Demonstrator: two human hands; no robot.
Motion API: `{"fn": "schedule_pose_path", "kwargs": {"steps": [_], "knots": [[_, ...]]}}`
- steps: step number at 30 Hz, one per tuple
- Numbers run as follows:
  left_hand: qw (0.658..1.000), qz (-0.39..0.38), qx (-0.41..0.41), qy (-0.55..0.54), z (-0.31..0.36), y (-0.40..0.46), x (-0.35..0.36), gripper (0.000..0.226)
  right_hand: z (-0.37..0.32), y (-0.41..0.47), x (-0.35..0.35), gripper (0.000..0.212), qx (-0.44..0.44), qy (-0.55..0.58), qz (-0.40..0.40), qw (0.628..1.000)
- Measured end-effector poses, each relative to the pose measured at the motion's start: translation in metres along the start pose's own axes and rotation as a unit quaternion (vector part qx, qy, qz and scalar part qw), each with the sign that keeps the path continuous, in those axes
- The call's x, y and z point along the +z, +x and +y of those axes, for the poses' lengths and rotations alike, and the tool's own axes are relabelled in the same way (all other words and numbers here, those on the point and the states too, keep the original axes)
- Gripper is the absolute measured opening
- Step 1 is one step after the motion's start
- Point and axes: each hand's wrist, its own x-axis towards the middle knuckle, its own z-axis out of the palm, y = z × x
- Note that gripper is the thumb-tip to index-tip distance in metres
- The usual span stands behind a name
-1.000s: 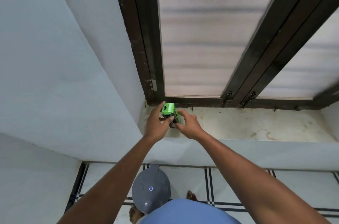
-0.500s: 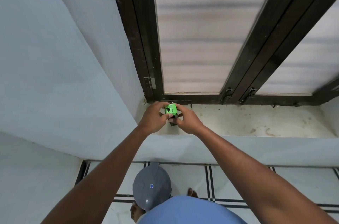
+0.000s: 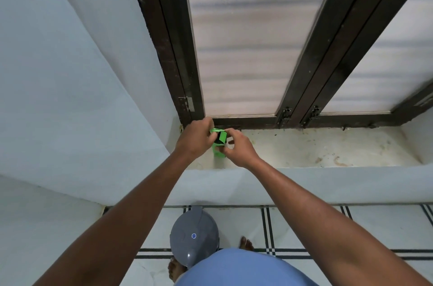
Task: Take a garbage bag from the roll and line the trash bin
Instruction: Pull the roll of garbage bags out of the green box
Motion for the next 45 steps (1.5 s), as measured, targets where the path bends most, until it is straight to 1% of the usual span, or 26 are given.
{"fn": "schedule_pose_path", "kwargs": {"steps": [1,3,4,5,6,8,11,15,17,20,23,27,28,30,33,36,38,40,42,45], "knots": [[0.999,0.014,-0.03,-0.037,0.001,0.002,0.001,0.018,0.0,0.0,-0.002,0.055,-0.003,0.001,-0.008,1.0],[0.986,0.047,-0.102,-0.124,0.0,0.007,0.006,0.029,0.0,0.0,-0.005,0.058,-0.002,-0.002,-0.022,1.0],[0.98,0.058,-0.116,-0.15,-0.001,0.009,0.008,0.033,0.0,0.0,-0.007,0.06,0.0,-0.004,-0.027,1.0],[0.98,0.055,-0.108,-0.155,-0.002,0.01,0.01,0.033,0.0,-0.001,-0.008,0.062,0.0,-0.001,-0.029,1.0],[0.983,0.04,-0.089,-0.156,-0.004,0.01,0.013,0.027,0.0,-0.003,-0.009,0.063,0.0,0.006,-0.029,1.0],[0.982,-0.003,-0.066,-0.175,-0.007,0.007,0.016,0.01,-0.002,-0.006,-0.009,0.062,0.003,0.025,-0.021,0.999],[0.974,-0.032,-0.089,-0.205,-0.009,0.004,0.018,0.031,-0.008,-0.01,-0.009,0.055,0.009,0.052,0.001,0.999],[0.955,-0.044,-0.135,-0.261,-0.014,0.007,0.017,0.027,-0.008,-0.008,-0.004,0.038,0.018,0.067,0.02,0.997],[0.954,-0.06,-0.135,-0.261,-0.018,0.006,0.016,0.031,-0.006,-0.005,0.0,0.025,0.049,0.116,0.025,0.992],[0.954,-0.08,-0.113,-0.265,-0.025,0.004,0.019,0.039,-0.001,-0.001,0.002,0.02,0.092,0.209,0.041,0.973],[0.954,-0.087,-0.102,-0.269,-0.029,0.002,0.023,0.039,0.001,-0.002,-0.002,0.02,0.092,0.221,0.075,0.968],[0.949,-0.083,-0.109,-0.283,-0.033,-0.001,0.028,0.038,0.003,-0.002,0.004,0.005,0.091,0.214,0.131,0.964],[0.949,-0.077,-0.113,-0.285,-0.033,-0.002,0.03,0.037,0.005,0.001,0.006,0.009,0.09,0.202,0.138,0.965],[0.949,-0.068,-0.126,-0.281,-0.033,-0.005,0.03,0.033,0.007,0.001,0.011,0.024,0.085,0.182,0.139,0.97],[0.948,-0.054,-0.137,-0.281,-0.036,-0.011,0.033,0.031,0.002,-0.012,0.013,0.05,0.064,0.166,0.101,0.979],[0.954,-0.025,-0.137,-0.266,-0.041,-0.015,0.038,0.03,0.004,-0.019,0.015,0.063,0.005,0.109,0.06,0.992],[0.965,0.002,-0.121,-0.232,-0.045,-0.016,0.041,0.029,0.006,-0.017,0.015,0.067,-0.014,0.082,0.051,0.995],[0.971,0.01,-0.102,-0.215,-0.047,-0.016,0.04,0.024,0.006,-0.015,0.014,0.067,-0.025,0.066,0.042,0.997],[0.972,-0.013,-0.094,-0.214,-0.048,-0.015,0.036,0.02,0.003,-0.014,0.013,0.068,-0.027,0.044,0.034,0.998],[0.977,-0.036,-0.093,-0.191,-0.045,-0.013,0.03,0.015,0.001,-0.014,0.016,0.066,-0.022,0.023,0.048,0.998]]}}
